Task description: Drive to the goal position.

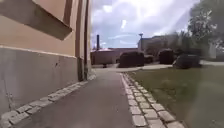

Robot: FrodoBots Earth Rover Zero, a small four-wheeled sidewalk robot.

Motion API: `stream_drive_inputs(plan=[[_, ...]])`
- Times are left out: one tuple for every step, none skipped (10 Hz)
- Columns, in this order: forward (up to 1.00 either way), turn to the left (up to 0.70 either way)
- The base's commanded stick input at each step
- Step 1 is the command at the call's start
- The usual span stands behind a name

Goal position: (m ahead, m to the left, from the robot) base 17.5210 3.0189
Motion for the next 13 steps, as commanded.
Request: stream_drive_inputs(plan=[[1.0,0.01],[1.0,0.01],[1.0,0.01],[1.0,0.01],[1.0,0.01],[1.0,0.01],[1.0,0.01],[1.0,0.01],[1.0,0.01],[1.0,0.01],[1.0,0.01],[1.0,0.01],[1.0,0.01]])
